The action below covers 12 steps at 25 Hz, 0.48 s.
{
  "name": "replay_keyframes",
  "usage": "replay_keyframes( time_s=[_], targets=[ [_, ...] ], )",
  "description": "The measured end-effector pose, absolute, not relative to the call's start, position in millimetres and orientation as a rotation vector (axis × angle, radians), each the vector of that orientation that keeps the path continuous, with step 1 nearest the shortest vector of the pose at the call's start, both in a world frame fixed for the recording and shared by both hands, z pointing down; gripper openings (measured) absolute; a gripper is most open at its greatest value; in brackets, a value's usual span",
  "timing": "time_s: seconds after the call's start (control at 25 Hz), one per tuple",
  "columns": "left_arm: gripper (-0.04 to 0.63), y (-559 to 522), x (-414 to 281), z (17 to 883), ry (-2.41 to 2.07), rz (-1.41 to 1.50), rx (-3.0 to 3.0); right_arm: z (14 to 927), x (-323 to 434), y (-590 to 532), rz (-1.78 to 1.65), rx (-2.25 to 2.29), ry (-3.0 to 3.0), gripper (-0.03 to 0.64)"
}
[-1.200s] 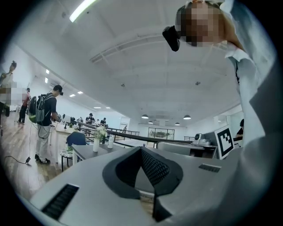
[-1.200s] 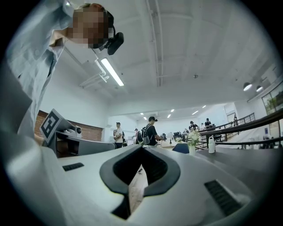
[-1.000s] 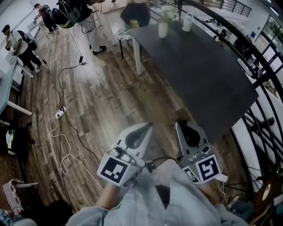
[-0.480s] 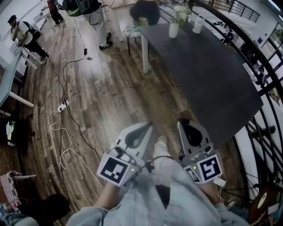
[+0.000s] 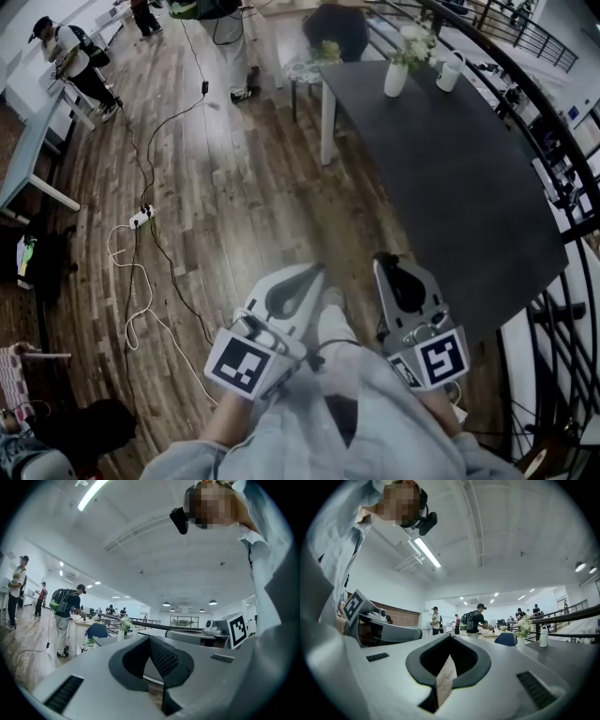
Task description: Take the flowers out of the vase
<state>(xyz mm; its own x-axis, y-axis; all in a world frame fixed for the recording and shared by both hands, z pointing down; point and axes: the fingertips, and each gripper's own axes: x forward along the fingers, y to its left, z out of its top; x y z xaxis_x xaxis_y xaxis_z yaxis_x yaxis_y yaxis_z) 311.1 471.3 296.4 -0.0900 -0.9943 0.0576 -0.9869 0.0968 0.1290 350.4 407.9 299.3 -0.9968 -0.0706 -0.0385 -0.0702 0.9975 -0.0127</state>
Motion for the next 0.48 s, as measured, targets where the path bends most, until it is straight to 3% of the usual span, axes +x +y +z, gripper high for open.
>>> replay_keyframes(
  time_s=[0.48],
  targets=[
    [0.009,384.9,235.3,280.8,-2.338,-0.101,1.957,283.0,268.1,320.5,0.005,0.031,3.081,0.003]
  ],
)
